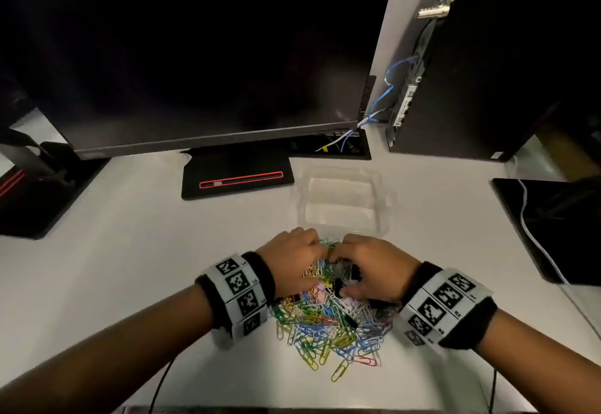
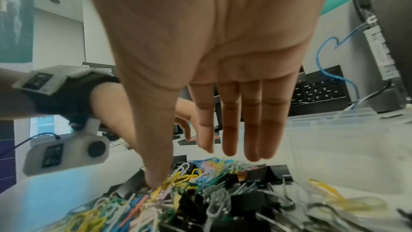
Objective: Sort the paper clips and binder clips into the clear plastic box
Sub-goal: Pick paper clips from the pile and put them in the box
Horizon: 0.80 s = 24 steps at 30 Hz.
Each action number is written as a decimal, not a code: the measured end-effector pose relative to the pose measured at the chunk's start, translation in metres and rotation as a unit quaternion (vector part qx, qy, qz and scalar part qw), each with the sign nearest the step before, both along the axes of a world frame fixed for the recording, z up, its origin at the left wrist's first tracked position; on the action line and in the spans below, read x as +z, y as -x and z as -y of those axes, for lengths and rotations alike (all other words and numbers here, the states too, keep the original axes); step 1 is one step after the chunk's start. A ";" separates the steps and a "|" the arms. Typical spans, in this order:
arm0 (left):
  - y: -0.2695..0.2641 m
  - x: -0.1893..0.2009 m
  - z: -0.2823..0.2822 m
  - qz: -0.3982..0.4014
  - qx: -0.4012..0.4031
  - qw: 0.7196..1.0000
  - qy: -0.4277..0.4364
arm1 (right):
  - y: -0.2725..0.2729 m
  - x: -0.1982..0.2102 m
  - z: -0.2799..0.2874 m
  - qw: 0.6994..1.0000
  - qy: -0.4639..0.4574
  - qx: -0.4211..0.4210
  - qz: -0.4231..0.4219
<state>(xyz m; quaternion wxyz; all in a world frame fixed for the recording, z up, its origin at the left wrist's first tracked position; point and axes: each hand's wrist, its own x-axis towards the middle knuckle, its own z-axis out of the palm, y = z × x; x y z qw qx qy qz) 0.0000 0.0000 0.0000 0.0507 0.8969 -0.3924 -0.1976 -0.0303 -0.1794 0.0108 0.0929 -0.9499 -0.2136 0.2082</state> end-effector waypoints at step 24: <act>0.011 -0.012 0.012 0.041 0.007 0.998 -0.040 | 0.064 -0.016 0.016 0.997 0.064 0.037 0.034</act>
